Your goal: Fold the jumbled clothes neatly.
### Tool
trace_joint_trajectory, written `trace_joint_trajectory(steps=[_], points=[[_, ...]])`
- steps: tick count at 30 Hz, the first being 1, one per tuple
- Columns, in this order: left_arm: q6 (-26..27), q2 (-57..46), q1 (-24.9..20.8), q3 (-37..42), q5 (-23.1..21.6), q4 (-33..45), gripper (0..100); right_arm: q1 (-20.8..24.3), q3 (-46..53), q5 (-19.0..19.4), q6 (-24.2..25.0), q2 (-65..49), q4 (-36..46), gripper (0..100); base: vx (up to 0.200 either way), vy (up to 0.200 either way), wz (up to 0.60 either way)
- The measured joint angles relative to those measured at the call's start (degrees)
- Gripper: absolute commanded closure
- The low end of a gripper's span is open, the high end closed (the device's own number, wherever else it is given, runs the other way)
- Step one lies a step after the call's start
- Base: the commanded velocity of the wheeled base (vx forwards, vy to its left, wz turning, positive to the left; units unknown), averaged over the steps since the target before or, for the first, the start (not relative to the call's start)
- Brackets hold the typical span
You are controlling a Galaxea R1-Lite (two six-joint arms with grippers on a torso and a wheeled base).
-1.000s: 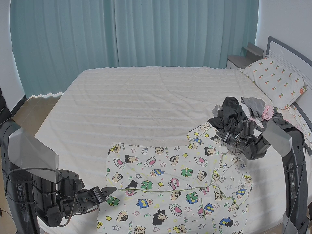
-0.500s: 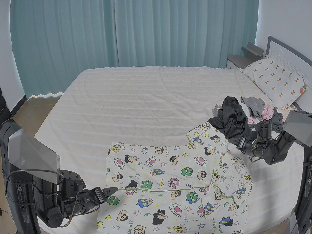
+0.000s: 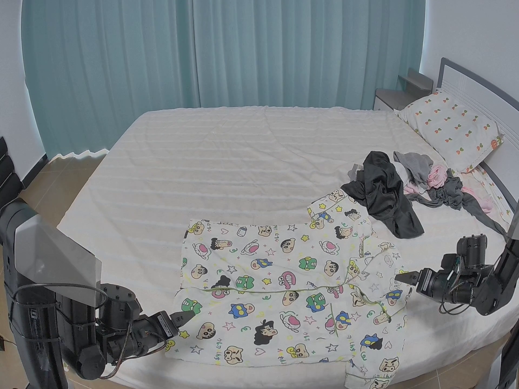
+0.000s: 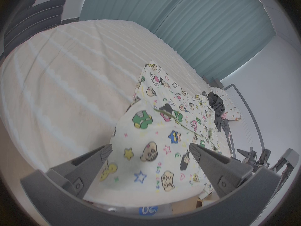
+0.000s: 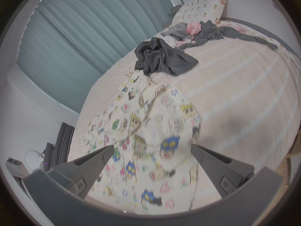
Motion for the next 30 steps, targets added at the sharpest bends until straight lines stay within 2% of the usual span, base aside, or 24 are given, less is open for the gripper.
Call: trace_joint_trajectory(steps=[4, 9, 12, 17, 30], points=[[0.05, 0.16, -0.04, 0.00, 0.17, 0.00, 0, 0.00, 5.07, 2.63, -0.24, 0.39, -5.69, 0, -0.200, 0.000, 0.00], [0.55, 0.94, -0.04, 0.02, 0.17, 0.07, 0, 0.05, 9.58, 3.86, -0.71, 3.62, -13.82, 0, 0.000, 0.000, 0.00], [3.45, 2.23, 0.05, 0.00, 0.16, 0.02, 0, -0.01, 10.58, 3.94, -0.93, 6.77, -17.35, 0, 0.000, 0.000, 0.00], [10.90, 5.36, 0.99, -0.56, 0.11, 0.05, 0, 0.30, 11.00, 4.08, -1.34, 10.48, -19.32, 0, 0.000, 0.000, 0.00], [15.76, 12.87, 2.34, -13.70, 0.13, 0.00, 0, 1.30, 11.11, 4.06, -1.78, 13.07, -19.90, 0, 0.000, 0.000, 0.00]])
